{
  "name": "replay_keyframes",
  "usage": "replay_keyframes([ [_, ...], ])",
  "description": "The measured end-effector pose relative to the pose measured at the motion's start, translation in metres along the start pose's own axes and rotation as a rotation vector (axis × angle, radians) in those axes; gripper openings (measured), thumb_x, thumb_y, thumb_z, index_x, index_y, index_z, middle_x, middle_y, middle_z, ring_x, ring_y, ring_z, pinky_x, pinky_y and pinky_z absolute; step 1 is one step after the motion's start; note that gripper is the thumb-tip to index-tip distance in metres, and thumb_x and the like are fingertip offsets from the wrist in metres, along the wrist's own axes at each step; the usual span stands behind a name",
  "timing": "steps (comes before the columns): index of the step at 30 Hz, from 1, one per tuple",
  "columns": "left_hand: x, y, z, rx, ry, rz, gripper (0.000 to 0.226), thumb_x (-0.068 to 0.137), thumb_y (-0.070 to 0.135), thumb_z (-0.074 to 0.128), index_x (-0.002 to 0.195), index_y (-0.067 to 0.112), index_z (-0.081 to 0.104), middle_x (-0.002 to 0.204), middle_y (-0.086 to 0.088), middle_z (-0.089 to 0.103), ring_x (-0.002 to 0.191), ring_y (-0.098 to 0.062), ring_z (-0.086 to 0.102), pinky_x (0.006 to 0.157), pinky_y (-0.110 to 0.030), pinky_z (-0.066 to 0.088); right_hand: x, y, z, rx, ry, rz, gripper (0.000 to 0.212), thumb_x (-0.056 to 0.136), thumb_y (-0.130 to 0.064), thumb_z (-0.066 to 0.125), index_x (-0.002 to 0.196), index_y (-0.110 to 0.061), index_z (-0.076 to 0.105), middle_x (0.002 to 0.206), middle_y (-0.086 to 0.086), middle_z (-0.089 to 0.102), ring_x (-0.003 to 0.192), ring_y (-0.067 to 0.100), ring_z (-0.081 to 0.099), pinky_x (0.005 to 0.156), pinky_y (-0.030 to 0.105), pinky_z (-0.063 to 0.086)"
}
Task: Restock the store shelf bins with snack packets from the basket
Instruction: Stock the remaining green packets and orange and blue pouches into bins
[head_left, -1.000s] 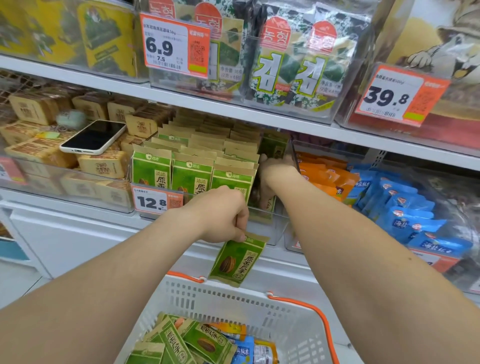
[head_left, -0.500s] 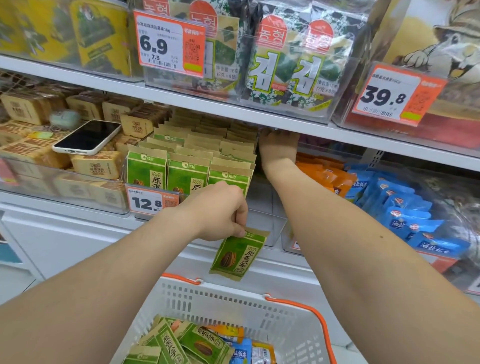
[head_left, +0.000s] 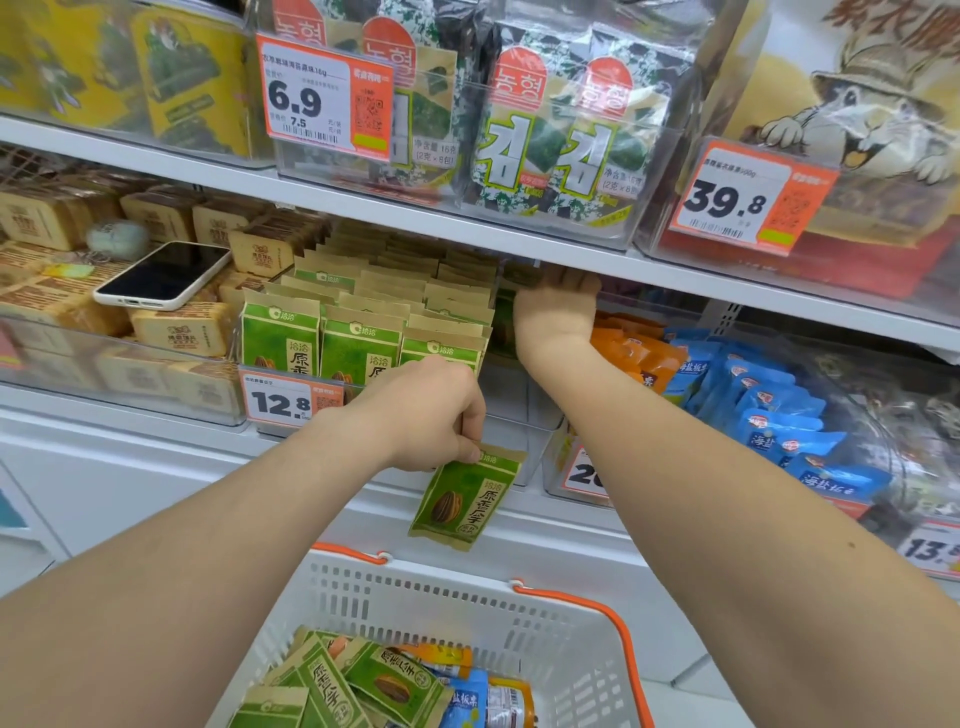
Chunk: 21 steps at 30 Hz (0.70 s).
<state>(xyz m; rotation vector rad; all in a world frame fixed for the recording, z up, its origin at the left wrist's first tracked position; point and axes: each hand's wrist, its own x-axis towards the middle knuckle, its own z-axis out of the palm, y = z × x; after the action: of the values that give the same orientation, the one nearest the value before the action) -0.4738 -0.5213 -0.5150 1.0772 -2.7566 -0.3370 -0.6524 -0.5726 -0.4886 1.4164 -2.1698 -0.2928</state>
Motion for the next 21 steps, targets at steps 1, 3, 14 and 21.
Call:
replay_keyframes([
  [1,-0.001,0.001,-0.001,0.005,0.009,-0.004,0.015,0.087,0.039,0.083,0.078,0.030,0.076,0.068,0.019,0.065,0.072,-0.003,0.064,0.058,-0.026,0.045,-0.005,0.002,0.001,-0.039,-0.001,-0.031,0.046,0.086,-0.024,0.073,0.131,-0.020,0.064,0.149,0.018,0.041,0.139,0.044,0.032,0.111,0.054,0.029],
  [3,-0.003,0.003,-0.003,0.005,0.023,-0.018,0.016,0.087,0.039,0.083,0.076,0.031,0.074,0.069,0.019,0.066,0.072,-0.002,0.063,0.057,-0.025,0.043,-0.014,0.008,0.004,-0.088,-0.049,-0.086,0.051,0.084,-0.027,0.074,0.134,-0.021,0.062,0.151,0.019,0.038,0.140,0.044,0.029,0.113,0.056,0.025],
  [14,-0.005,0.003,-0.004,0.042,0.004,-0.042,0.023,0.087,0.040,0.083,0.070,0.035,0.068,0.073,0.018,0.067,0.076,-0.006,0.065,0.062,-0.028,0.048,-0.005,-0.003,0.018,-0.438,-0.209,-0.292,0.081,0.099,-0.053,0.051,0.165,-0.029,0.011,0.168,0.016,0.019,0.155,0.040,0.010,0.121,0.064,0.005],
  [21,-0.001,0.002,-0.003,0.053,0.001,-0.029,0.025,0.088,0.041,0.082,0.070,0.035,0.066,0.074,0.018,0.065,0.076,-0.006,0.063,0.059,-0.028,0.046,0.013,-0.008,0.032,-0.565,-0.229,-0.296,0.086,0.098,-0.061,0.048,0.165,-0.033,0.002,0.170,0.013,0.007,0.156,0.038,0.003,0.122,0.066,0.006],
])
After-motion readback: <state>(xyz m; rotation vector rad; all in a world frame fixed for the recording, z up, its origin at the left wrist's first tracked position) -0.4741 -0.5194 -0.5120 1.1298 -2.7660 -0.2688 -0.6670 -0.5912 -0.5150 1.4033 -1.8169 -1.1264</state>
